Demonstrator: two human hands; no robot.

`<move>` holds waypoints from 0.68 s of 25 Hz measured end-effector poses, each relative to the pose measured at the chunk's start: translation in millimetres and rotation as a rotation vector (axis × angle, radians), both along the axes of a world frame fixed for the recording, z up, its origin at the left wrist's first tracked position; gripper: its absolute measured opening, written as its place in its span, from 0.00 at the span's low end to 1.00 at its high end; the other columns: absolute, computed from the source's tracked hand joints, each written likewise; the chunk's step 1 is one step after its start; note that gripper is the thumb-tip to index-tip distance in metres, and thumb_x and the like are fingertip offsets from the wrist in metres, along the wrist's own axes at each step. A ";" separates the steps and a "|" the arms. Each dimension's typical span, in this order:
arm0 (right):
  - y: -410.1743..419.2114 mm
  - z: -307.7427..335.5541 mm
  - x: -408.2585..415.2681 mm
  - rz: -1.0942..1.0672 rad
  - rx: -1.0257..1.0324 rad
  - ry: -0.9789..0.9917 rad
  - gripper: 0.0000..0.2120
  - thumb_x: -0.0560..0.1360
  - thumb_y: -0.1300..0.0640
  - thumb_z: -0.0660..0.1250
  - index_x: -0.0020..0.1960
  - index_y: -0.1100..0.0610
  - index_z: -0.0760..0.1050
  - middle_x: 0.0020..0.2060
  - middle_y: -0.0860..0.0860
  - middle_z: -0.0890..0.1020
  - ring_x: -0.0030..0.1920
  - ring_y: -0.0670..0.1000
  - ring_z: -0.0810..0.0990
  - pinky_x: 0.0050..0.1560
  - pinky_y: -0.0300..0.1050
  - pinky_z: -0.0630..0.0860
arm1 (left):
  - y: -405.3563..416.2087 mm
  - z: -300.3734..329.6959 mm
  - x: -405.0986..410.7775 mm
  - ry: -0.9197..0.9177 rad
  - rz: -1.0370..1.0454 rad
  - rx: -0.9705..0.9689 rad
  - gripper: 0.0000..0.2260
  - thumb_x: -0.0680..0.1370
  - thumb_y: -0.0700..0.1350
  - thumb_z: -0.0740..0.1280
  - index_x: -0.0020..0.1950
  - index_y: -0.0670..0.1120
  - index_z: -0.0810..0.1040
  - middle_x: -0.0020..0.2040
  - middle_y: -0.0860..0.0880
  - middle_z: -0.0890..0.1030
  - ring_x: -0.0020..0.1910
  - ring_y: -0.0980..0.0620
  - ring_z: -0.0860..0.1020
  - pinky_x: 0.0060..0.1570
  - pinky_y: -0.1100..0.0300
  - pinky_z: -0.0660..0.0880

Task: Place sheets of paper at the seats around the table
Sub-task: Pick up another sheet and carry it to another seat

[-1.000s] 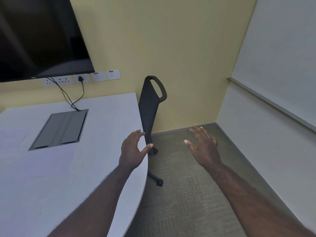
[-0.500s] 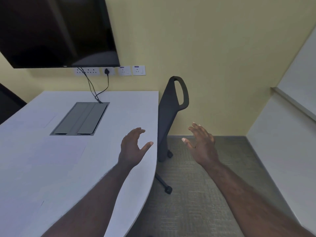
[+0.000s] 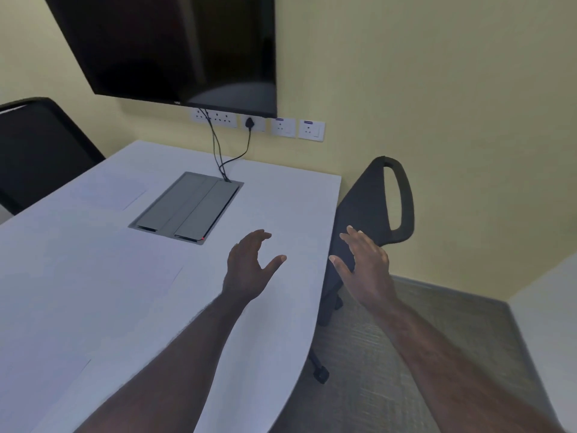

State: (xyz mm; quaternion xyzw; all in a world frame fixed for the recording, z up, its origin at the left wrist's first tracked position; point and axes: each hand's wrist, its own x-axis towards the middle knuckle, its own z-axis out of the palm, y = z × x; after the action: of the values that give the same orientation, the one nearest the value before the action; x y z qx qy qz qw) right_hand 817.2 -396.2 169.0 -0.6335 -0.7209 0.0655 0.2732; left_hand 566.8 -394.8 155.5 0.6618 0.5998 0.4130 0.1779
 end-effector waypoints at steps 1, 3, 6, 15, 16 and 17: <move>7.8 -0.5 -4.6 0.017 0.002 -0.001 0.24 0.77 0.44 0.65 0.71 0.50 0.69 0.75 0.47 0.67 0.76 0.51 0.63 0.73 0.57 0.58 | 4.3 0.0 -4.3 -0.010 0.015 -0.004 0.23 0.73 0.55 0.73 0.64 0.48 0.75 0.67 0.52 0.75 0.67 0.52 0.72 0.67 0.44 0.68; 22.5 -0.8 -14.8 0.054 -0.004 -0.004 0.24 0.78 0.44 0.64 0.71 0.50 0.69 0.75 0.47 0.67 0.76 0.52 0.63 0.73 0.58 0.58 | 10.9 -0.6 -13.4 -0.030 0.043 -0.010 0.23 0.73 0.55 0.73 0.64 0.49 0.74 0.67 0.52 0.75 0.67 0.53 0.72 0.67 0.44 0.68; 47.5 -4.3 -30.4 0.117 -0.029 -0.019 0.24 0.78 0.43 0.63 0.71 0.50 0.69 0.75 0.47 0.66 0.76 0.51 0.63 0.74 0.57 0.57 | 19.3 -5.0 -27.0 -0.025 0.114 -0.015 0.23 0.73 0.55 0.73 0.65 0.48 0.74 0.68 0.52 0.75 0.67 0.52 0.72 0.66 0.44 0.69; 122.3 -23.1 -71.7 0.408 -0.053 0.048 0.23 0.78 0.44 0.64 0.71 0.52 0.70 0.75 0.47 0.67 0.75 0.51 0.64 0.72 0.54 0.57 | 25.8 -9.0 -43.4 0.008 0.390 -0.026 0.23 0.73 0.54 0.73 0.64 0.47 0.75 0.65 0.52 0.77 0.65 0.51 0.74 0.65 0.45 0.70; 128.8 -25.2 -77.7 0.448 -0.057 0.045 0.23 0.78 0.44 0.63 0.71 0.52 0.70 0.75 0.47 0.67 0.75 0.51 0.64 0.72 0.53 0.57 | 25.2 -8.6 -42.8 0.006 0.428 -0.022 0.22 0.73 0.54 0.73 0.64 0.47 0.75 0.65 0.52 0.77 0.65 0.51 0.74 0.64 0.45 0.70; 134.0 -28.1 -84.7 0.487 -0.060 0.040 0.24 0.78 0.44 0.63 0.71 0.51 0.69 0.75 0.47 0.66 0.76 0.51 0.63 0.73 0.53 0.56 | 24.0 -9.4 -43.0 -0.002 0.466 -0.021 0.22 0.73 0.54 0.74 0.63 0.47 0.75 0.65 0.52 0.77 0.64 0.51 0.74 0.64 0.45 0.71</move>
State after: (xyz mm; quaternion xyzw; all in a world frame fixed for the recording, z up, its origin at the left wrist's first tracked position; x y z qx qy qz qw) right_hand 732.5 -262.2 140.9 -0.4475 -0.8445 0.1635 0.2446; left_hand 523.8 -370.8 146.1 0.5033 0.7404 0.4373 0.0851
